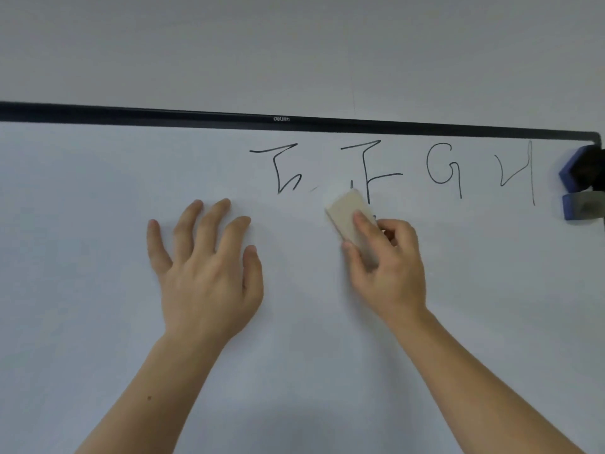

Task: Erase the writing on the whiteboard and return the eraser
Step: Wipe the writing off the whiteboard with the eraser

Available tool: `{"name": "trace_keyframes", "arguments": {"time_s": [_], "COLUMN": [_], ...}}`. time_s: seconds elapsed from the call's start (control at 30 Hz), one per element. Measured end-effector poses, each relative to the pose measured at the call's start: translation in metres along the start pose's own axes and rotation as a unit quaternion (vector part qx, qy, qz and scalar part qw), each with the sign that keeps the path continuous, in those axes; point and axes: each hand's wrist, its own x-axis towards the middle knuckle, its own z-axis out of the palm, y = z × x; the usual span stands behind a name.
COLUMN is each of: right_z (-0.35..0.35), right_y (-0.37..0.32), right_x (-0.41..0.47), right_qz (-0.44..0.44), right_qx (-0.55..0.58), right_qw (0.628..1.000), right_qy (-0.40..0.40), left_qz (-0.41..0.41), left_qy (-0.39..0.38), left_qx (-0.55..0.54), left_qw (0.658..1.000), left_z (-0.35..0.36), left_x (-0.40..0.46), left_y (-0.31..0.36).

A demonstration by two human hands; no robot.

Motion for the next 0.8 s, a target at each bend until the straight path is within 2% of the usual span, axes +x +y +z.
{"name": "trace_keyframes", "arguments": {"time_s": [0.07, 0.1, 0.23, 0.3, 0.37, 0.47, 0.57, 0.63, 0.8], "right_z": [0.006, 0.009, 0.019, 0.019, 0.02, 0.017, 0.015, 0.017, 0.034], "right_y": [-0.003, -0.013, -0.057, -0.056, -0.04, -0.008, 0.004, -0.007, -0.054], "right_x": [0.009, 0.007, -0.024, -0.017, 0.004, 0.042, 0.054, 0.046, 0.031], "right_qz": [0.047, 0.041, -0.135, -0.177, -0.164, -0.061, 0.006, -0.004, -0.139], "right_qx": [0.0, 0.009, 0.061, 0.055, 0.037, 0.009, 0.003, 0.015, 0.051], "right_qw": [0.999, 0.999, 0.987, 0.98, 0.985, 0.998, 1.0, 1.0, 0.988], "right_qy": [0.013, 0.013, -0.059, -0.074, -0.047, 0.002, 0.008, 0.009, -0.034], "left_qz": [-0.012, -0.02, -0.035, -0.032, -0.033, -0.027, -0.016, -0.017, -0.037], "left_qy": [-0.003, -0.004, -0.005, -0.008, -0.011, -0.012, -0.014, -0.019, -0.018], "left_qx": [-0.005, -0.01, -0.021, -0.016, -0.011, -0.007, 0.004, 0.009, 0.014], "left_qw": [1.0, 1.0, 0.999, 0.999, 0.999, 1.0, 1.0, 1.0, 0.999], "left_z": [-0.002, -0.003, -0.007, -0.008, -0.01, -0.011, -0.01, -0.008, -0.004], "left_x": [-0.001, -0.001, 0.001, 0.003, 0.006, 0.007, 0.009, 0.012, 0.02], "left_y": [0.001, 0.002, 0.006, 0.005, 0.004, 0.003, 0.002, 0.001, -0.003]}}
